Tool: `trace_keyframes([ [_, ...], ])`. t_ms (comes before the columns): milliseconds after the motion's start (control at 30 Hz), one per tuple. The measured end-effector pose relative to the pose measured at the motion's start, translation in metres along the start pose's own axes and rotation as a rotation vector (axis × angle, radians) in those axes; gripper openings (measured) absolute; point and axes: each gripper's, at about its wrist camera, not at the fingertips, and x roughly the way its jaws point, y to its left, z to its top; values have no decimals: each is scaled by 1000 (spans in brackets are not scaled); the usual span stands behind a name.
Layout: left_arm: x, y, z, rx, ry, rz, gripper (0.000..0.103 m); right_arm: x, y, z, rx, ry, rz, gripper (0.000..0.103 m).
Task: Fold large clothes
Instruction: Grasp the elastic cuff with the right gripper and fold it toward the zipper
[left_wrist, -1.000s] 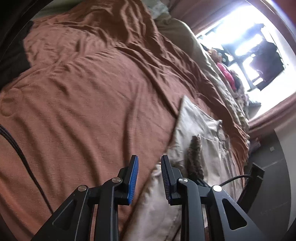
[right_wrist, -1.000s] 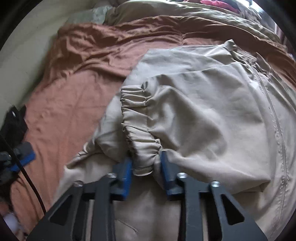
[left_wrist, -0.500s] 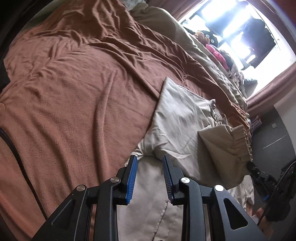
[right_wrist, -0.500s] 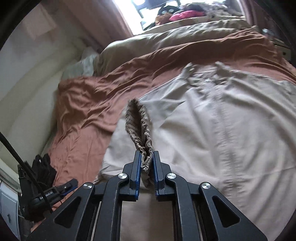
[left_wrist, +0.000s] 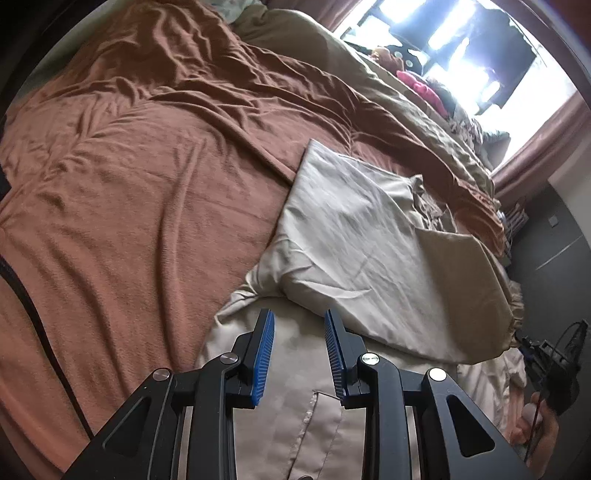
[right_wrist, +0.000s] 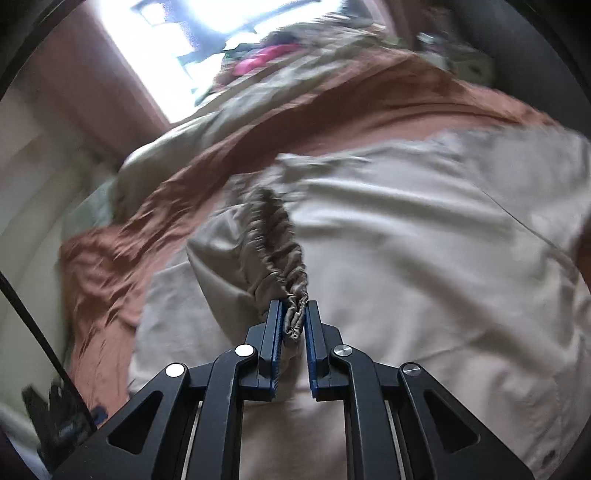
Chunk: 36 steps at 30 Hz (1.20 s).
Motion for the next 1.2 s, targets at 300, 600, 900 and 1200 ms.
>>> trace_keyframes([
  [300,18,-10,-5,70,23,61,30,-6,-68,-2,316,21,58,87],
  [600,41,-18,-4,93,41,69,30,49,-85,-6,369,164,167,58],
  [900,79,-7,4,63,86,79,30,61,-104,-1,355,125,77,9],
  [1200,79,-3,7,57,78,122,29,47,-103,-9,400,127,20,10],
])
